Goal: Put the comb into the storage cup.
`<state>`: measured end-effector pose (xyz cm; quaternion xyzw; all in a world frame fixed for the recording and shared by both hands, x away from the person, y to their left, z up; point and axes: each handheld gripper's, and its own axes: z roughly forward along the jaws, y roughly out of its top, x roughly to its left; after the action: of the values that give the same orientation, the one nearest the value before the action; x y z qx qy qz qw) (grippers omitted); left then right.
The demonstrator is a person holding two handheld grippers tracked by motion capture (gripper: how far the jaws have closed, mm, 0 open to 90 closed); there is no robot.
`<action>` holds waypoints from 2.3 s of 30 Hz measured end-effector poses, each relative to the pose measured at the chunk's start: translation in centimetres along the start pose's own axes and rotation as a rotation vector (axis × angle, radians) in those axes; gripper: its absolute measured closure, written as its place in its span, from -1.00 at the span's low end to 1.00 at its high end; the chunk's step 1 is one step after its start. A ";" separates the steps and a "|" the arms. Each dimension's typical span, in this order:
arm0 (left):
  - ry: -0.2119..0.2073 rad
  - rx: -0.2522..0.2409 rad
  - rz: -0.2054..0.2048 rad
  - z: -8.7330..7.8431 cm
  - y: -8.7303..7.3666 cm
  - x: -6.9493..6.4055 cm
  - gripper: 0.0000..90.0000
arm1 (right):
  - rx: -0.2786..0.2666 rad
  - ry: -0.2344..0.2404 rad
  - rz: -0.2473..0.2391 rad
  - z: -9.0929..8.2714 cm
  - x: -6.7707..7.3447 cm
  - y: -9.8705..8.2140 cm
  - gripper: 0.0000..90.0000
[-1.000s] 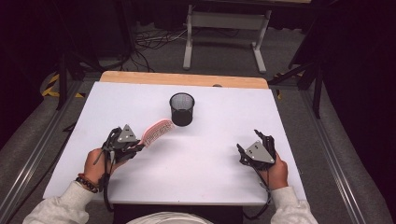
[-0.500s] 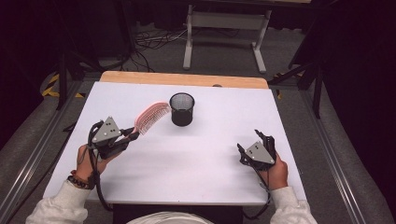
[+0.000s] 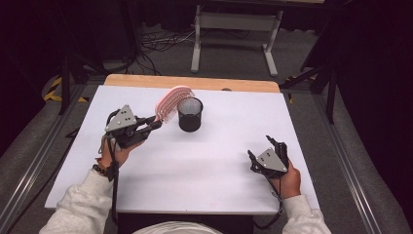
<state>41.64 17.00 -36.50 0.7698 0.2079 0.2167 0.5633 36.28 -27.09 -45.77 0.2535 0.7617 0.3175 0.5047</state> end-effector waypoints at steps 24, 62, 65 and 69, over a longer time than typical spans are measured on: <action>-0.119 -0.201 -0.052 13.1 2.6 4.0 0.74 | -0.043 0.021 0.013 -0.5 0.0 -0.2 -0.55; -0.227 -0.197 -0.012 9.4 0.8 1.4 0.74 | -0.338 0.424 0.344 5.2 -2.4 11.9 -0.77; -0.240 -0.197 -0.012 9.4 0.6 1.1 0.74 | -0.359 0.454 0.347 6.1 -2.1 13.0 -0.77; -0.267 -0.188 0.005 9.2 0.2 0.7 0.74 | -0.405 0.511 0.382 7.1 -2.1 13.8 -0.78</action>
<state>47.43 10.15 -38.76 0.7362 0.1082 0.1325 0.6548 44.57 -17.71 -36.33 0.1989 0.7239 0.6029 0.2701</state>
